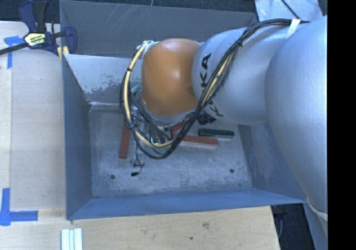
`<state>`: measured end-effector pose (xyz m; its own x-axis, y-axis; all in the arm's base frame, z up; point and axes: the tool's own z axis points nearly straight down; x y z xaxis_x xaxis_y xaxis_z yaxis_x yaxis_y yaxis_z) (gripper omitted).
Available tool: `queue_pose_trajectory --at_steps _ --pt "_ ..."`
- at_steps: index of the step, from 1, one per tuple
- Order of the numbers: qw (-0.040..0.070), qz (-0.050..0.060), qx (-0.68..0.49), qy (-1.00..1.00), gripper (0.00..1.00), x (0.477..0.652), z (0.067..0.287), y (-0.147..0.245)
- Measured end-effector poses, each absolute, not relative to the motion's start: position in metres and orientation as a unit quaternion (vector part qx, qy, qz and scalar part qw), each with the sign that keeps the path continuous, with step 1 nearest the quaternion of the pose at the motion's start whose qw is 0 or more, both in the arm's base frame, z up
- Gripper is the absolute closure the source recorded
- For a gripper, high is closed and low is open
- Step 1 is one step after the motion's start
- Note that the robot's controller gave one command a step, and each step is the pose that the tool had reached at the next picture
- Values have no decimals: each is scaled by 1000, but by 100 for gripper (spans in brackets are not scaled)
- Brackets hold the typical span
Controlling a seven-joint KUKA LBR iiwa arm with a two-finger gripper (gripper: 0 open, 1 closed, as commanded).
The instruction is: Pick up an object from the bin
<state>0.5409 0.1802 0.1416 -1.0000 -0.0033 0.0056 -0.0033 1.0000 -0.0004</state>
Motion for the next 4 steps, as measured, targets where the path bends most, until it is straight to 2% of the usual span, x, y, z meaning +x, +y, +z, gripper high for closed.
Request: queue_pose_trajectory --at_steps 1,2,3,4 --pt "-1 -1 0 -1000 0 543 146 179" --pt "-5 -1 46 -999 0 590 84 174" --pt "-3 0 220 -975 0 614 69 179" --pt "-2 -1 202 -979 0 607 70 181"
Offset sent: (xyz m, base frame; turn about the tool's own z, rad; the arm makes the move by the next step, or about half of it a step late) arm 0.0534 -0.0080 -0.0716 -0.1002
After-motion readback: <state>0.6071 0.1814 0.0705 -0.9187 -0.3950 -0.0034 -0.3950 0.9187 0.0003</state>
